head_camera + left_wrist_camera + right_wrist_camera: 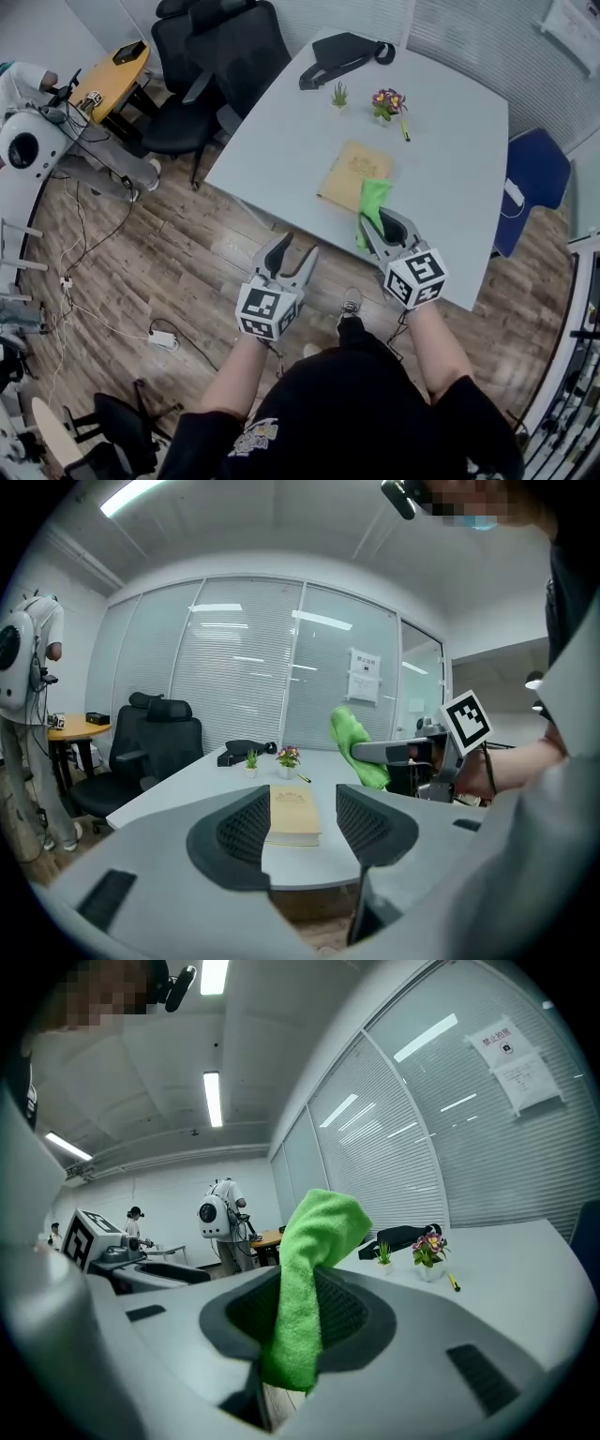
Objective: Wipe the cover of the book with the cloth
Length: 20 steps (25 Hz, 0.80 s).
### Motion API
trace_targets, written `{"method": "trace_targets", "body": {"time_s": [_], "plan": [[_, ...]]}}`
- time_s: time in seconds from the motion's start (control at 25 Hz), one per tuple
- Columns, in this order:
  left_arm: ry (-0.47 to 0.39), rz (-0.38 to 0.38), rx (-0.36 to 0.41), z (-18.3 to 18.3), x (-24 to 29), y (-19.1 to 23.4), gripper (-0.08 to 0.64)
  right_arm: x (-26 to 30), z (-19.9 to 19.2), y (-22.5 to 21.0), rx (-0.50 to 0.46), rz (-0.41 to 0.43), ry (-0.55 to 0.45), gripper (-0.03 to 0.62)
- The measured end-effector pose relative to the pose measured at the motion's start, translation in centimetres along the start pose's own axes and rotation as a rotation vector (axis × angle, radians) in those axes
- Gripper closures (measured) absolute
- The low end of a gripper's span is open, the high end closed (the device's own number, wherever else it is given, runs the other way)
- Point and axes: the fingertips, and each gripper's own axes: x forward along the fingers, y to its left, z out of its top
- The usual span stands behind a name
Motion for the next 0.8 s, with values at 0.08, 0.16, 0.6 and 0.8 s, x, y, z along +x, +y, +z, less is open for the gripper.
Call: {"method": "trace_targets", "body": {"time_s": [0.08,0.16,0.6,0.8], "plan": [[0.009,0.005,-0.012,0.2,1.8,0.5,0.351,1.1,0.3,-1.5,0.001,0.006,0.01,0.494],[0.02,0.012,-0.022,0.3,3.4,1.2,0.35,2.0,0.6,-2.8,0.002,0.01,0.018,0.494],[0.07,0.045,-0.059,0.4,11.4,3.3,0.351,5.8,0.8,-9.7,0.024,0.041,0.057,0.494],[0.078,0.05,-0.046,0.8,14.1,3.1,0.351,6.5,0.9,-11.1,0.014,0.068,0.063,0.494]]}}
